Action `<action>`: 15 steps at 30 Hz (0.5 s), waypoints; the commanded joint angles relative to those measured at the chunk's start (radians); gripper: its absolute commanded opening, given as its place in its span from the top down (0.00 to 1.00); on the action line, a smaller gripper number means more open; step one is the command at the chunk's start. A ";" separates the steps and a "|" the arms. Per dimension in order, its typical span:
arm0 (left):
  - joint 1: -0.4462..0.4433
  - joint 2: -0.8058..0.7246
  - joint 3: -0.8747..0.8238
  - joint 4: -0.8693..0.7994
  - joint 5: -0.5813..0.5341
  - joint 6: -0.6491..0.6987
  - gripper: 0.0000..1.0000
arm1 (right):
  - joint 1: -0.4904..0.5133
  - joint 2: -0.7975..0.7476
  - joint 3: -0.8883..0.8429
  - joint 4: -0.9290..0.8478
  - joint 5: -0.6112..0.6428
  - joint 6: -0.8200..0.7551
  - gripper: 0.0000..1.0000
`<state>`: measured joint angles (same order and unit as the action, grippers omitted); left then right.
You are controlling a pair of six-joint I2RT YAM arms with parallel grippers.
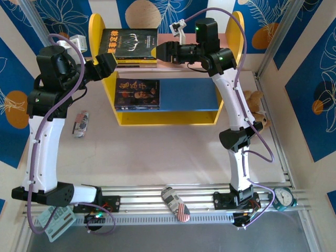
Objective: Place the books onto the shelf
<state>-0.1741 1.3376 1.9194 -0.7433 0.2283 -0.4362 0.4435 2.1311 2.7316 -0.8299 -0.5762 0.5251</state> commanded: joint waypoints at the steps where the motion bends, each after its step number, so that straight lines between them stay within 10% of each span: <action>1: 0.003 -0.013 -0.003 0.010 0.006 0.015 0.14 | 0.012 0.000 -0.001 0.002 -0.065 0.005 0.38; 15: 0.004 0.001 0.153 -0.102 -0.130 0.135 0.12 | -0.122 -0.124 -0.053 -0.100 0.056 -0.086 0.36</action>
<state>-0.1741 1.3437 2.0151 -0.8047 0.1669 -0.3649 0.3412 2.0998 2.7064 -0.8673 -0.5571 0.5014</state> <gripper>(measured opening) 0.881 0.640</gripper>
